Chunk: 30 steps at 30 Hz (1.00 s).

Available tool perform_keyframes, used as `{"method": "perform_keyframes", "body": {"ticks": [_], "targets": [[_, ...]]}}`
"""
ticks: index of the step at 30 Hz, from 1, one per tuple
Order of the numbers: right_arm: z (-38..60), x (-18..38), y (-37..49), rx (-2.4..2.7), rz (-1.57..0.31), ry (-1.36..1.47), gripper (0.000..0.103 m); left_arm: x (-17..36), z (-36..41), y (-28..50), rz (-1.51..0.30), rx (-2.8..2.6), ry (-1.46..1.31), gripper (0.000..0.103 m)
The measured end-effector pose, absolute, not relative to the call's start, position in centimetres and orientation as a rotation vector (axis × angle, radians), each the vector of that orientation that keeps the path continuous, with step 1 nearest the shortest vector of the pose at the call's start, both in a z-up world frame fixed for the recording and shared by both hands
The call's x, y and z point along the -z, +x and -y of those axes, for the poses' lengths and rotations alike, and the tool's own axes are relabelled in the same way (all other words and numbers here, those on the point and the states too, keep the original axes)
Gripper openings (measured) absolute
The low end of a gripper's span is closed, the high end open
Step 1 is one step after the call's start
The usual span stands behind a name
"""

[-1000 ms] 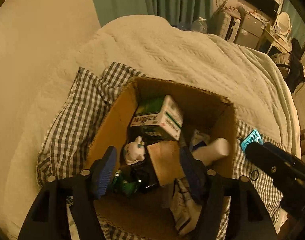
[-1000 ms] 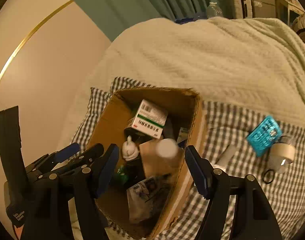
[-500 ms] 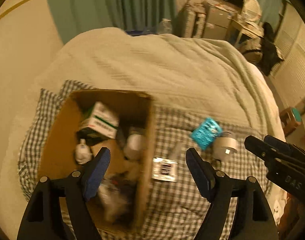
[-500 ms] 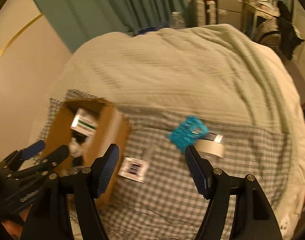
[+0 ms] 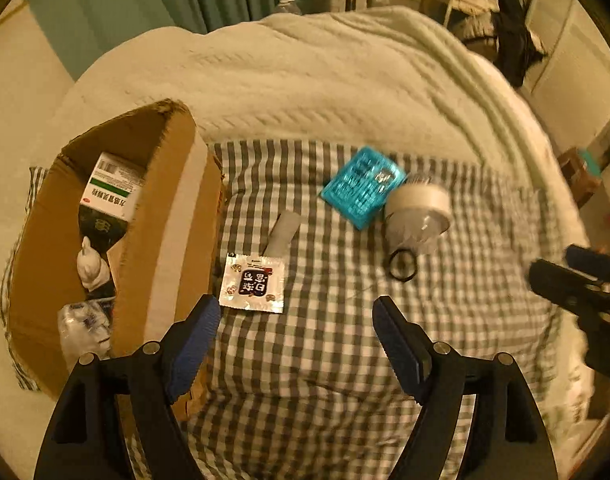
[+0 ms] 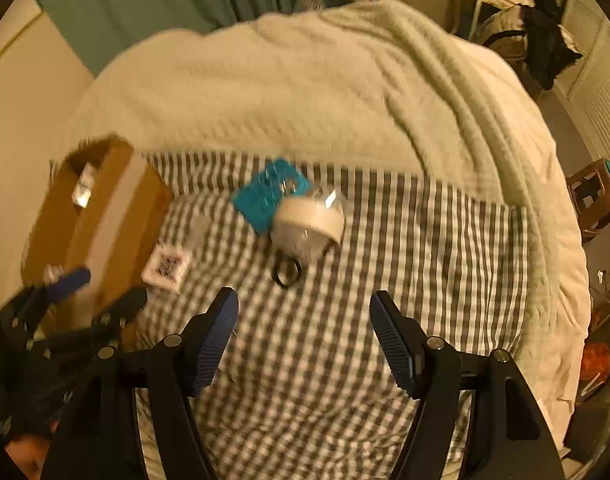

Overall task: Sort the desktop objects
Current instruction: 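Withdraw both open tools from the box toward remaining items, then grasp white sachet packet with left tool while right tool grasps black hair tie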

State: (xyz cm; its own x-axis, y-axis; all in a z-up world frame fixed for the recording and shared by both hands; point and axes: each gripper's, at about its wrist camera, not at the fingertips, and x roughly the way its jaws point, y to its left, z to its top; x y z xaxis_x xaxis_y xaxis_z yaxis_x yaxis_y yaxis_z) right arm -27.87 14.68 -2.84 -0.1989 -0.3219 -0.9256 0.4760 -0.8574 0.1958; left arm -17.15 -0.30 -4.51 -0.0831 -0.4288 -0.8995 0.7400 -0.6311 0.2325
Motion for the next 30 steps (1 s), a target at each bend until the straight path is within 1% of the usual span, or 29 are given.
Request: {"method": "perform_keyframes", "body": {"ticks": [3,5,7,9,11,14,17,22,27,30], "targets": [[-14.9,4.4,-27.6,2.066,-0.256,1.585,0.068,6.7,0.3,-17.1,-0.306,1.803,1.413,0.081],[-14.8,5.3,-27.8,2.05,-0.282,1.596,0.067,8.1,0.3,-17.5,-0.279,1.807,1.489,0.081],[-15.1,5.8,-28.5,2.037,-0.254,1.608,0.063,8.9,0.1,-18.0,-0.227,1.816,1.519,0.081],[-15.5,6.4,-29.5,2.023,-0.182,1.633,0.063,9.6,0.3,-18.3,-0.196,1.825,1.537,0.081],[-15.6,7.2,-30.4,2.008,-0.117,1.664,0.063,10.7,1.0,-18.4,-0.213,1.81,1.557,0.081],[-15.3,8.6,-31.5,1.984,-0.073,1.714,0.063,12.2,2.3,-18.3,-0.259,1.773,1.557,0.081],[-14.3,10.2,-32.3,1.949,-0.095,1.746,0.063,13.4,3.7,-18.1,-0.288,1.733,1.563,0.081],[-12.5,12.5,-33.2,1.904,-0.15,1.788,0.063,14.1,5.3,-18.0,-0.258,1.741,1.568,0.081],[-11.0,15.4,-34.2,1.835,-0.102,1.856,0.061,14.5,6.9,-17.6,-0.25,1.757,1.559,0.081],[-10.0,17.3,-34.2,1.784,-0.113,1.901,0.06,15.0,7.7,-17.2,-0.251,1.745,1.569,0.081]]}}
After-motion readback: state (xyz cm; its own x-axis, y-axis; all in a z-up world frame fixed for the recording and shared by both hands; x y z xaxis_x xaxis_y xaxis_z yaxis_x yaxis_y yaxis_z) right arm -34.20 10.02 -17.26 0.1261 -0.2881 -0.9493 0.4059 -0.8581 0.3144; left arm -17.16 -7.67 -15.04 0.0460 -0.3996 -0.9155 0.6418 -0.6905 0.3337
